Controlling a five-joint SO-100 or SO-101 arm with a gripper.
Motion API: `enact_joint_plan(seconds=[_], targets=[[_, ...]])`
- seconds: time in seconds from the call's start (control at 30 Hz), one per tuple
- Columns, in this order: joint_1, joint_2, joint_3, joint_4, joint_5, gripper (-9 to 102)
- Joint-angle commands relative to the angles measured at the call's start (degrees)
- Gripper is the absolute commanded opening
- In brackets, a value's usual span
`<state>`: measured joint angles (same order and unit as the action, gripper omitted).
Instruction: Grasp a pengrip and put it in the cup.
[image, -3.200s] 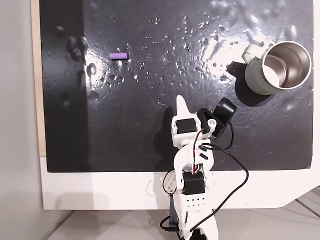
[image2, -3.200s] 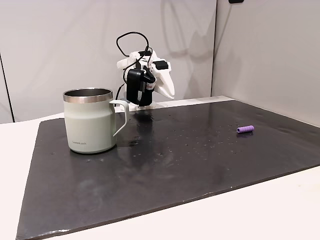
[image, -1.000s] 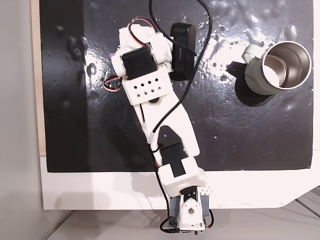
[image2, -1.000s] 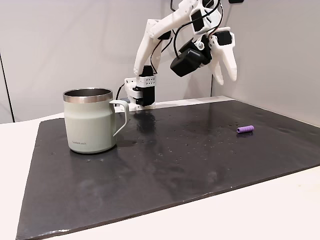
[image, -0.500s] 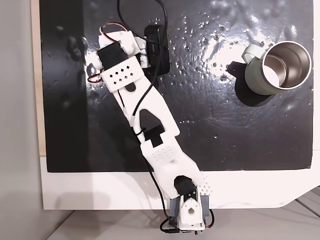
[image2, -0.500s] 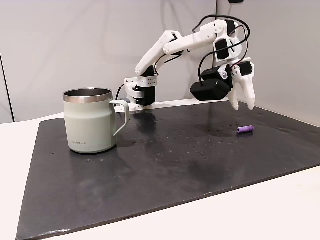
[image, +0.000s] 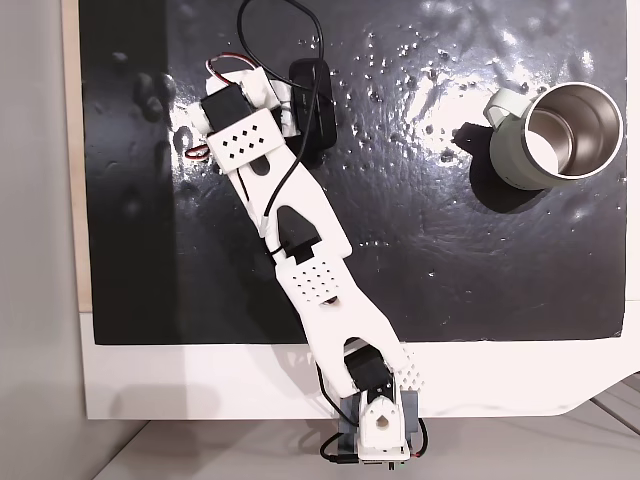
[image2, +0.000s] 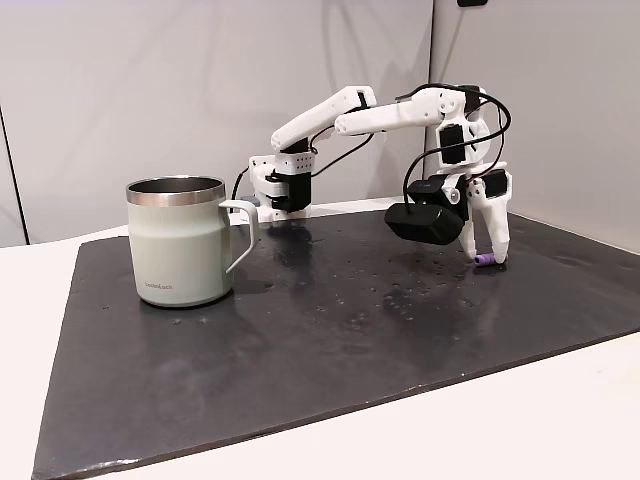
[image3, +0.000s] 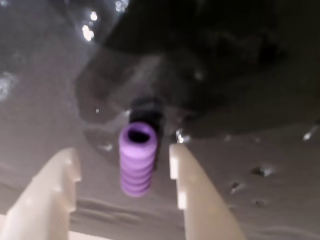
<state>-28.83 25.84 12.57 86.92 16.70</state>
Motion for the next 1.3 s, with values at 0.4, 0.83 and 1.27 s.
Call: enact_joint_plan(seconds=[0.4,0.83,1.27], targets=[[-0.9,-5.4,-8.9,-2.3,-1.1,4],[-0.8,3.3,-7.7,1.5,-1.8,0],[3.4,29.7,-3.2,6.3,-7.0,0]])
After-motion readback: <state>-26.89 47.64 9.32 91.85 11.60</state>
